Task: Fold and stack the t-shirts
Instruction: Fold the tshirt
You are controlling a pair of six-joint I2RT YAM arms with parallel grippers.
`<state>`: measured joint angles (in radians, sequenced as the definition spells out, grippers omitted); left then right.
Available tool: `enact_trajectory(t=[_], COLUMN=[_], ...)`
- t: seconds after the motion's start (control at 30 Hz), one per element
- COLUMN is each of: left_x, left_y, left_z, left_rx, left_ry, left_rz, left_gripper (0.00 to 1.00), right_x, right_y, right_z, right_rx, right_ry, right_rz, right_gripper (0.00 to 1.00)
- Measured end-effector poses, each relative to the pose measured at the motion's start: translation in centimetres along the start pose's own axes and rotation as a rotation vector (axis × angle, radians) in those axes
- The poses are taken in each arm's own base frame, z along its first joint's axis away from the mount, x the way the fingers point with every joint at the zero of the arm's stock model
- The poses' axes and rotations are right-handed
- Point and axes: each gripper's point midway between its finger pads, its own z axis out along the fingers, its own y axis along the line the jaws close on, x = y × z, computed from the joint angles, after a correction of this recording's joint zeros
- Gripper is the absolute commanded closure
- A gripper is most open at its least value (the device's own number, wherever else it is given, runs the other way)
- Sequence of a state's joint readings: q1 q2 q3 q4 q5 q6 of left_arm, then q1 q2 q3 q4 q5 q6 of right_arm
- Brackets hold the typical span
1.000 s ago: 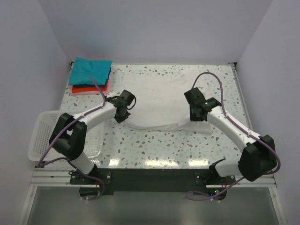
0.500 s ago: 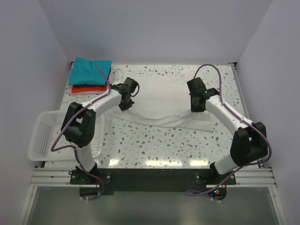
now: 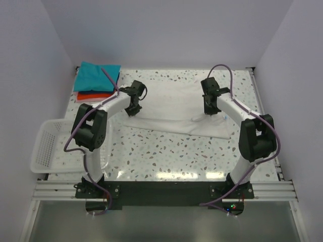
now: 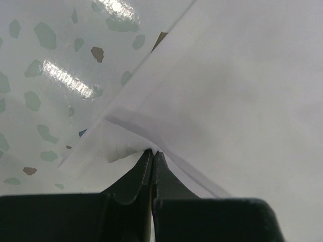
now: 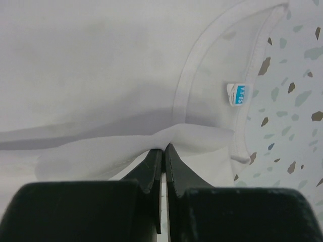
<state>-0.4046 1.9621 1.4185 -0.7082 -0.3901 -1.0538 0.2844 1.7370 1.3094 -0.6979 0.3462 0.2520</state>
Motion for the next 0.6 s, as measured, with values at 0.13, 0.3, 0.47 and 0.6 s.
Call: enact_trajectory(t=[0.13, 0.3, 0.47, 0.6], left_x=[-0.8, -1.6, -3.1, -4.7], left_y=[-0.5, -1.3, -2.3, -3.3], left_z=[0.6, 0.8, 0.0, -1.5], left_rx=[0.007, 0.019, 0.042, 0.088], left_ry=[-0.008, -0.021, -0.058, -0.098], left_rz=[-0.012, 0.001, -0.005, -0.023], left_gripper=[1.00, 0.56, 0.03, 0.00], right_x=[-1.4, -3.0, -6.6, -8.9], right_y=[0.3, 0.7, 0.5, -0.3], right_z=[1.4, 3.5, 5.4, 4.5], right_rx=[0.002, 0.012, 0.036, 0.039], right_ry=[-0.009, -0.010, -0.044, -0.097], right_rz=[-0.004, -0.021, -0.006, 0.028], right_gripper=[1.00, 0.67, 0.01, 0.01])
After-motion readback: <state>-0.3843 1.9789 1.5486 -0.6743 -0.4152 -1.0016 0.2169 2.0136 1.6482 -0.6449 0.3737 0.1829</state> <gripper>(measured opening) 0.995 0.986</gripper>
